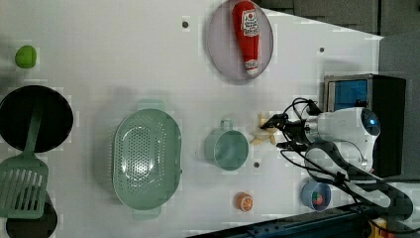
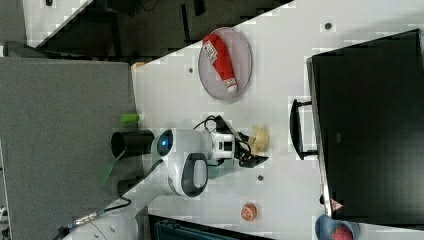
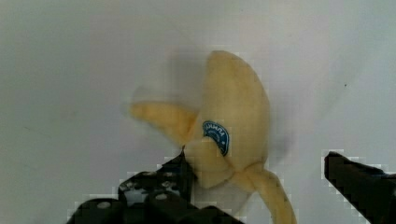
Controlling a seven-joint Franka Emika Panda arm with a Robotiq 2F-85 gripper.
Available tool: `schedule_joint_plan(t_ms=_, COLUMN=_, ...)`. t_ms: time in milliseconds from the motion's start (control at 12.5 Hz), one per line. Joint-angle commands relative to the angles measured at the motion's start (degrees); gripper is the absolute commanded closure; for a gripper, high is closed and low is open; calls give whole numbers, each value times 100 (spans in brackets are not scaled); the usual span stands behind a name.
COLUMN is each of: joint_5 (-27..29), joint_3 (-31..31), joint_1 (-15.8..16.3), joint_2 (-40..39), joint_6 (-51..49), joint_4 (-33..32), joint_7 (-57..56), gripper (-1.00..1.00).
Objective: Pick banana from table and place on oven.
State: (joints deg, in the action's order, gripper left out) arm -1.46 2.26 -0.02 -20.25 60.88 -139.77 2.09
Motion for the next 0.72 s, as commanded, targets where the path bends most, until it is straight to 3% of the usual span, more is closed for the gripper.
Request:
schedule_joint_plan(t_ms=80, joint_5=-59, joint_3=-108, joint_1=-72, joint_2=7, joint_6=387, joint_4=50, joint_7=122, gripper=-42)
schedule_joint_plan(t_ms=400, joint_5=-58, joint_3=-119, joint_1=-67, joint_2=12, joint_6=535, joint_4=66, joint_7=123, gripper=47)
schedule_joint_plan(t_ms=720, joint_5=-58, joint_3=-123, joint_1=-67, joint_2=474, joint_6=550, joint_4=79, joint_7=123, gripper=47)
